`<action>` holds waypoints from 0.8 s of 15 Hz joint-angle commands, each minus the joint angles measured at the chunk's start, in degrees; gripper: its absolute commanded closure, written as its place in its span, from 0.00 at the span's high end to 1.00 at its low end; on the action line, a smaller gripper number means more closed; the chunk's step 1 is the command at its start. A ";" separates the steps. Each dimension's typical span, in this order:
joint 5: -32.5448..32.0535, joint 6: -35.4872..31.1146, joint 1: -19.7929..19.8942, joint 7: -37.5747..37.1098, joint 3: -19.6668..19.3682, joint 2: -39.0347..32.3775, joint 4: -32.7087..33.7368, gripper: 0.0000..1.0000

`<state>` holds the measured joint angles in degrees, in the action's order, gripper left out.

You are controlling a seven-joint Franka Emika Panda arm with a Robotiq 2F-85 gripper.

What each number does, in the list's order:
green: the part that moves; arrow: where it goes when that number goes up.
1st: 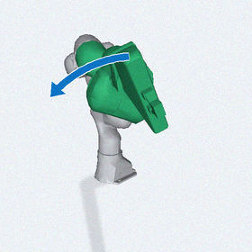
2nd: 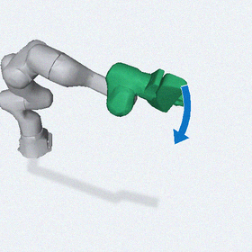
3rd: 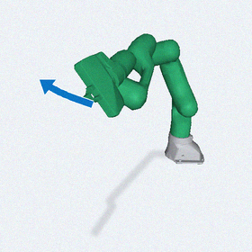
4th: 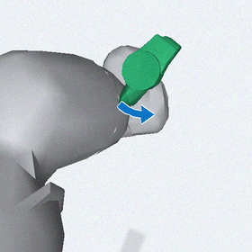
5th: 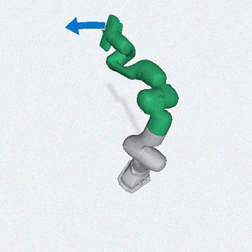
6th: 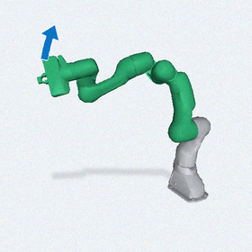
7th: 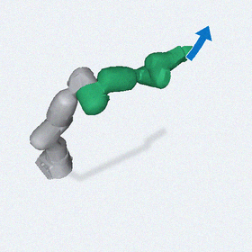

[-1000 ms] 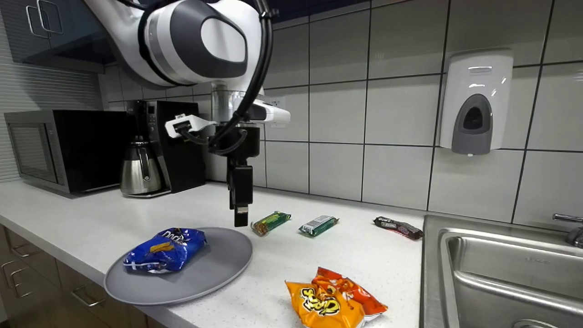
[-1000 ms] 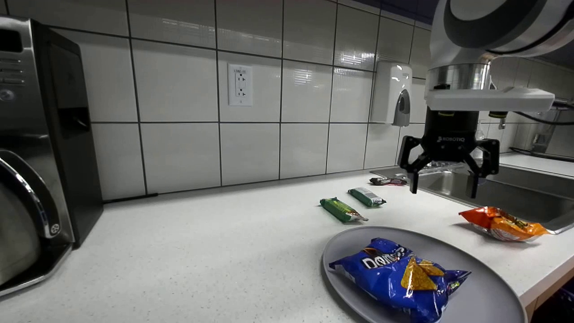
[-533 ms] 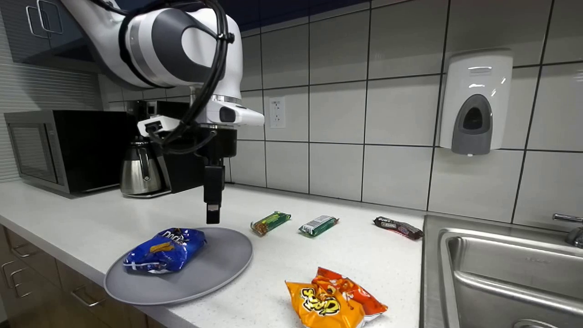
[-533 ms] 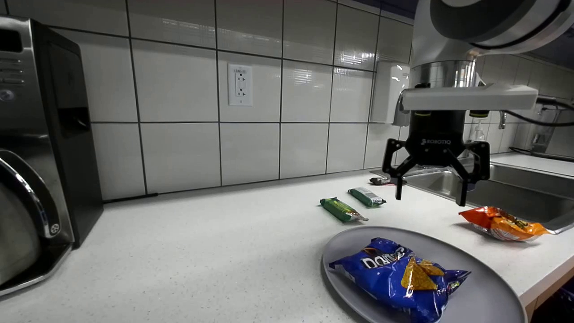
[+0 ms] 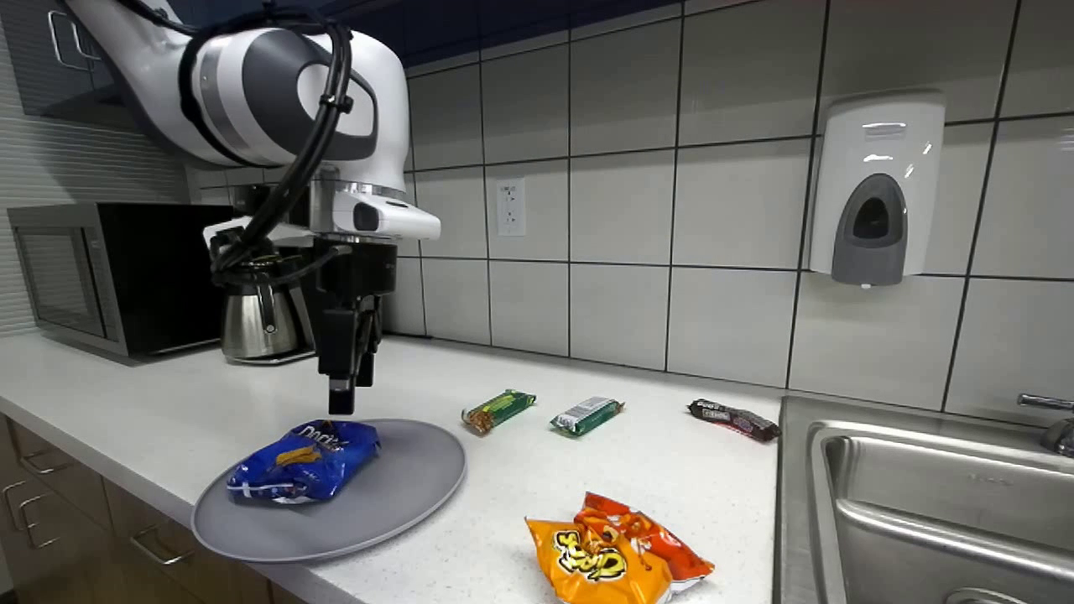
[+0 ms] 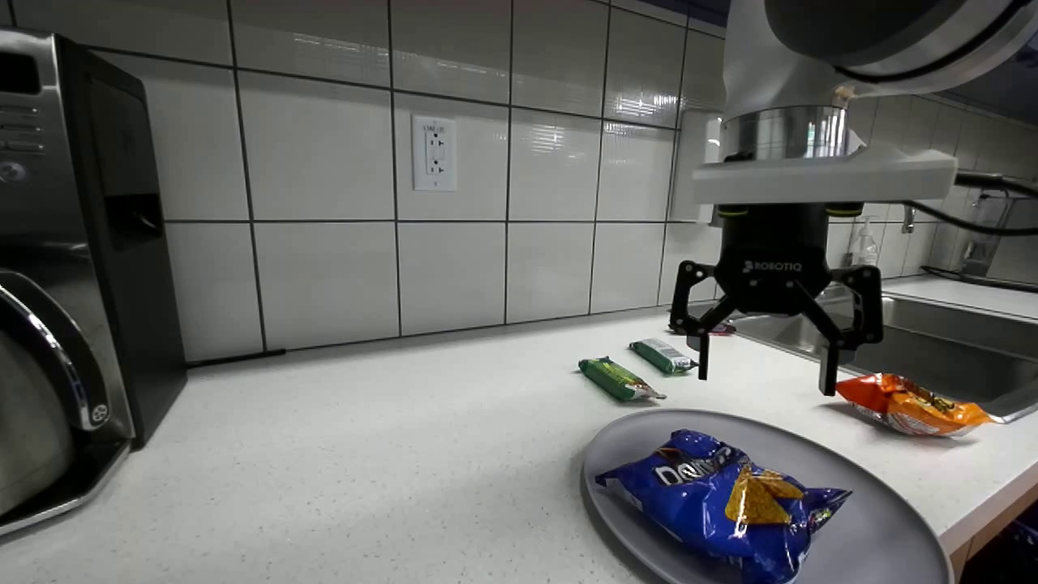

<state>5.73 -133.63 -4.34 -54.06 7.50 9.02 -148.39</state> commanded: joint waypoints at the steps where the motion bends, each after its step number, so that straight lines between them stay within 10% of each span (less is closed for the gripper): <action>1: 2.58 0.04 -0.96 -5.46 1.46 1.67 -1.29 1.00; 12: 3.44 -5.33 -1.73 -17.72 2.42 -1.25 -1.52 1.00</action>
<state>9.74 -136.34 -6.16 -67.78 8.94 8.40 -149.36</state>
